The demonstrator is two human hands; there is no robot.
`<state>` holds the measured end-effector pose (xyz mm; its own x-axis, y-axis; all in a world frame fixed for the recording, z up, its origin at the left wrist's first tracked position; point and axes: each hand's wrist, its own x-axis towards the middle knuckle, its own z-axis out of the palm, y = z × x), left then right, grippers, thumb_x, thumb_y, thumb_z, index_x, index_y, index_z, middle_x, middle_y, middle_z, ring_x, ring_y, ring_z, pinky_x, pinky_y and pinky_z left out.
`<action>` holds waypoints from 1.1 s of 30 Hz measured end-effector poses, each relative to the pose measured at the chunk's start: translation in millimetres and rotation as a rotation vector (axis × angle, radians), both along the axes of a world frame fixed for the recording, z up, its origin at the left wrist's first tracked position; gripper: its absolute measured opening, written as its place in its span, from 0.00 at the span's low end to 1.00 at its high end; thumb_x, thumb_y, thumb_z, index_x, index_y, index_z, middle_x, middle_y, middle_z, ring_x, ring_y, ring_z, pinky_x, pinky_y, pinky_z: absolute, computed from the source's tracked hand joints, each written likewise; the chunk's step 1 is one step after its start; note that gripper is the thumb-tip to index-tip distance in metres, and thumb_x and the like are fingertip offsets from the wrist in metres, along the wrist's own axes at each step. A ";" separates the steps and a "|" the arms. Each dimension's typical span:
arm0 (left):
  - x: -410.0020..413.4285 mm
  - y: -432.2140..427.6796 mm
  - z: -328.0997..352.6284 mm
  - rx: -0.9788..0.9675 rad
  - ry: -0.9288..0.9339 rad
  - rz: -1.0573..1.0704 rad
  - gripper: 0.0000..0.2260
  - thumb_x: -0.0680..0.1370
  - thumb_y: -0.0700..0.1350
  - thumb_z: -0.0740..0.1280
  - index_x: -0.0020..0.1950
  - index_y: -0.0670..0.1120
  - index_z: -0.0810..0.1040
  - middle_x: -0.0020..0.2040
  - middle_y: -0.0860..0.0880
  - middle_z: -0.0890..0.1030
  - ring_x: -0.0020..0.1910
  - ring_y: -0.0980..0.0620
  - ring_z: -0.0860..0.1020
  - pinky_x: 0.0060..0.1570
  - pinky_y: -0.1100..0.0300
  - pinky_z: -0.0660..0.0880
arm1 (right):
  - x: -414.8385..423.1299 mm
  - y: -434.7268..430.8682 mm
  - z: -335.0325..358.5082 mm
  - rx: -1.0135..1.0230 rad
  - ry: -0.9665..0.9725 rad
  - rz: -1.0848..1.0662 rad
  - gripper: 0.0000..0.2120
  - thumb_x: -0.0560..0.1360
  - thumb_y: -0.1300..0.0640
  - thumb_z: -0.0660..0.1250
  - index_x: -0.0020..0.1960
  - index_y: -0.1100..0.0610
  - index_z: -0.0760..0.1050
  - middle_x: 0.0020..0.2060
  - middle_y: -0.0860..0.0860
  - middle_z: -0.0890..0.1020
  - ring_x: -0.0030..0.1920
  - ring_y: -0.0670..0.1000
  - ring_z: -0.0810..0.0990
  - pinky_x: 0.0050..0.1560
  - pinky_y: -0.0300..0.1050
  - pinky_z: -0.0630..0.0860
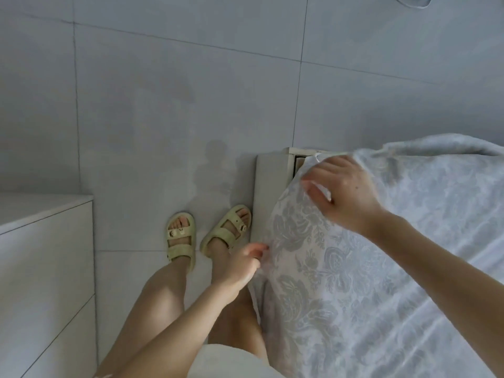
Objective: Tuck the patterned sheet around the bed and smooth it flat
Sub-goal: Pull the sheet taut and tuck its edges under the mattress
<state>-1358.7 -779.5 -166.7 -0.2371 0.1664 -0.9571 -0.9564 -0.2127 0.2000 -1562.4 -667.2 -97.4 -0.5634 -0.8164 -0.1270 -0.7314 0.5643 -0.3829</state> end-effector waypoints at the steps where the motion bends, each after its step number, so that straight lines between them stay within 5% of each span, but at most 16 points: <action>1: 2.6 2.2 2.0 0.028 0.025 0.010 0.22 0.73 0.28 0.55 0.56 0.48 0.77 0.51 0.51 0.77 0.52 0.53 0.74 0.45 0.72 0.72 | 16.2 -3.1 -2.7 0.098 -0.031 0.170 0.13 0.75 0.54 0.58 0.42 0.53 0.81 0.38 0.46 0.83 0.43 0.51 0.80 0.56 0.48 0.71; 3: 6.4 6.8 3.9 0.068 0.068 0.054 0.21 0.76 0.30 0.55 0.62 0.49 0.75 0.52 0.55 0.75 0.52 0.59 0.73 0.41 0.75 0.69 | 36.5 -7.8 -17.3 0.311 -0.012 0.417 0.18 0.75 0.51 0.53 0.40 0.51 0.82 0.36 0.45 0.81 0.43 0.50 0.79 0.63 0.51 0.69; 6: 13.7 19.6 -0.4 0.134 0.102 0.165 0.14 0.81 0.39 0.56 0.59 0.55 0.73 0.50 0.63 0.75 0.49 0.68 0.73 0.47 0.75 0.68 | 41.2 -22.3 -37.3 0.641 0.017 0.608 0.24 0.78 0.49 0.48 0.41 0.52 0.82 0.37 0.46 0.80 0.44 0.51 0.77 0.60 0.50 0.69; 10: 21.8 37.5 -13.1 0.159 0.116 0.226 0.13 0.82 0.43 0.55 0.51 0.58 0.76 0.53 0.59 0.78 0.56 0.59 0.75 0.64 0.60 0.68 | 47.8 -43.9 -48.1 0.878 -0.034 0.818 0.23 0.82 0.46 0.47 0.56 0.53 0.79 0.52 0.47 0.79 0.54 0.51 0.74 0.57 0.46 0.64; 16: 20.6 43.8 -19.9 0.218 0.143 0.359 0.13 0.82 0.45 0.56 0.47 0.51 0.80 0.44 0.55 0.82 0.41 0.63 0.80 0.39 0.72 0.72 | 48.6 -67.9 -54.5 1.203 -0.114 0.779 0.28 0.82 0.44 0.42 0.62 0.59 0.74 0.61 0.55 0.77 0.62 0.56 0.73 0.57 0.48 0.69; 18: 19.8 50.1 -18.7 0.291 0.131 0.369 0.14 0.81 0.50 0.57 0.51 0.49 0.81 0.47 0.53 0.83 0.44 0.61 0.81 0.44 0.69 0.75 | 44.4 -65.5 -48.3 1.221 -0.142 0.735 0.29 0.82 0.43 0.42 0.57 0.59 0.76 0.59 0.56 0.77 0.62 0.56 0.73 0.52 0.47 0.68; 20: 16.0 59.1 -15.7 0.421 0.058 0.389 0.18 0.80 0.58 0.55 0.55 0.52 0.81 0.52 0.51 0.83 0.52 0.55 0.81 0.56 0.59 0.76 | 40.9 -60.0 -38.3 1.168 -0.152 0.710 0.29 0.82 0.42 0.42 0.37 0.57 0.71 0.44 0.55 0.79 0.54 0.55 0.76 0.46 0.46 0.67; 23: 5.7 74.7 -15.3 0.520 -0.010 0.384 0.23 0.77 0.67 0.49 0.56 0.58 0.77 0.55 0.52 0.81 0.56 0.53 0.78 0.61 0.55 0.73 | 38.5 -55.3 -36.6 1.073 -0.106 0.678 0.28 0.81 0.42 0.41 0.30 0.55 0.62 0.29 0.50 0.67 0.40 0.52 0.72 0.42 0.46 0.68; 28: 3.7 70.8 -35.2 0.542 -0.060 0.385 0.31 0.76 0.69 0.45 0.66 0.54 0.74 0.62 0.51 0.78 0.59 0.53 0.77 0.62 0.56 0.72 | 40.2 -63.5 -59.3 1.021 -0.070 0.713 0.28 0.82 0.42 0.42 0.30 0.57 0.60 0.45 0.54 0.79 0.45 0.53 0.73 0.43 0.45 0.62; 30: 8.3 60.5 -34.7 0.442 -0.042 0.374 0.30 0.78 0.66 0.44 0.62 0.51 0.77 0.57 0.52 0.80 0.57 0.52 0.77 0.60 0.58 0.72 | 39.8 -63.4 -67.4 1.009 -0.043 0.755 0.28 0.82 0.42 0.42 0.35 0.59 0.65 0.51 0.56 0.80 0.51 0.55 0.76 0.45 0.45 0.63; 33: 26.8 53.4 -33.3 -0.018 0.051 0.352 0.26 0.81 0.60 0.47 0.43 0.50 0.80 0.47 0.48 0.82 0.51 0.48 0.80 0.60 0.50 0.74 | 39.5 -62.9 -74.4 1.039 -0.016 0.789 0.30 0.81 0.41 0.41 0.49 0.59 0.76 0.55 0.56 0.79 0.58 0.56 0.76 0.47 0.47 0.64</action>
<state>-1332.0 -726.1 -200.0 -0.3246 0.0487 -0.9446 -0.8137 -0.5235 0.2527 -1523.0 -730.1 -171.7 0.0268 -0.4413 -0.8970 -0.9989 0.0233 -0.0413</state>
